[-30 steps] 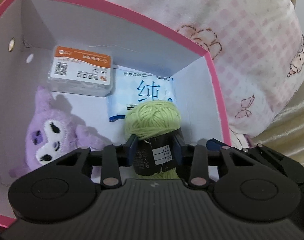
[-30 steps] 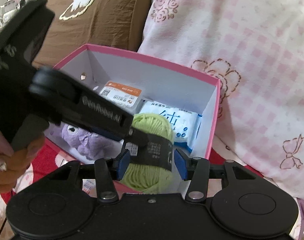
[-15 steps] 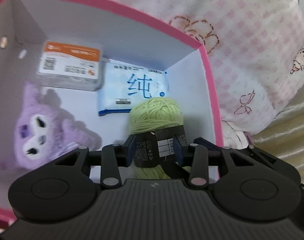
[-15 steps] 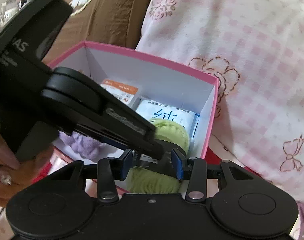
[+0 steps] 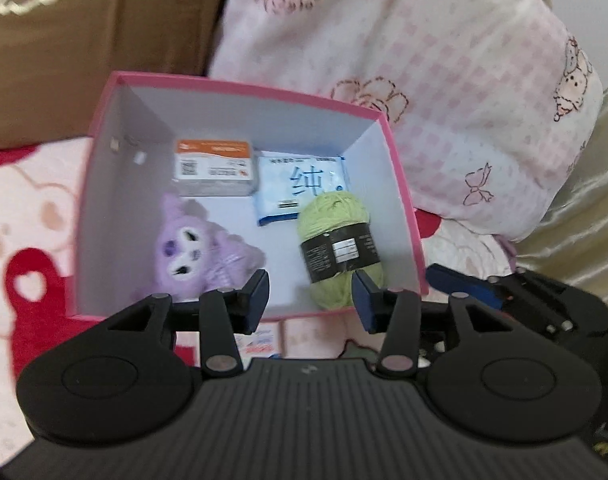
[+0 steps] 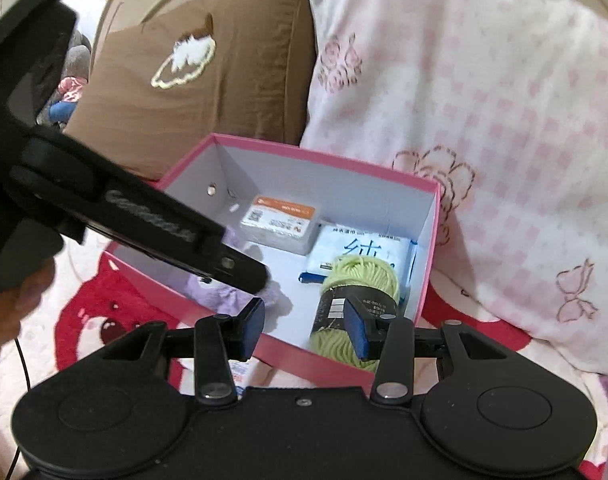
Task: Organize objects
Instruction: 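Open the left tool and lift it out of the pink box, then move the open left tool down toward the white tissue pack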
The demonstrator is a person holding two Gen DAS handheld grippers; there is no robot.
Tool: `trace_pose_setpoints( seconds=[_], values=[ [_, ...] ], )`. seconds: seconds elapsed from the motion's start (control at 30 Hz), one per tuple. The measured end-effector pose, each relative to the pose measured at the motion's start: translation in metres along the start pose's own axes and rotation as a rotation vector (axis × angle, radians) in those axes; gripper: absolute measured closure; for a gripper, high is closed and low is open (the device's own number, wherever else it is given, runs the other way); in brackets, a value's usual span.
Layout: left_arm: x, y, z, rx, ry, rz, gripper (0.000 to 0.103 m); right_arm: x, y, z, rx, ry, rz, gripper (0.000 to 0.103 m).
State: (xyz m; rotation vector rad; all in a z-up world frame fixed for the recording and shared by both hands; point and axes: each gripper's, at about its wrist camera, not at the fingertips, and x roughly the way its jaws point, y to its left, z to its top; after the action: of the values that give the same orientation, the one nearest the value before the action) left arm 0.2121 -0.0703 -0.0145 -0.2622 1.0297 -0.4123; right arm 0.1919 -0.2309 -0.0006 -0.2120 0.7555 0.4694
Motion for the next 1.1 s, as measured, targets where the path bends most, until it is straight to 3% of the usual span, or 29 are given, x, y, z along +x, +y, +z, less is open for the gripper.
trace_pose_setpoints(
  seconds=[0.3,0.63,1.1],
  values=[
    [-0.062,0.003,-0.018,0.045,-0.027,0.039,0.049,-0.044,0.019,0.003,-0.002,0.009,0.008,0.04],
    [-0.087,0.007,-0.042,0.08,-0.016,0.028,0.037,-0.069,0.047,-0.002,-0.037,0.021,0.05,0.018],
    [-0.087,0.039,-0.061,0.039,0.024,0.027,0.018,-0.071,0.069,-0.02,-0.07,0.047,0.085,0.014]
  ],
)
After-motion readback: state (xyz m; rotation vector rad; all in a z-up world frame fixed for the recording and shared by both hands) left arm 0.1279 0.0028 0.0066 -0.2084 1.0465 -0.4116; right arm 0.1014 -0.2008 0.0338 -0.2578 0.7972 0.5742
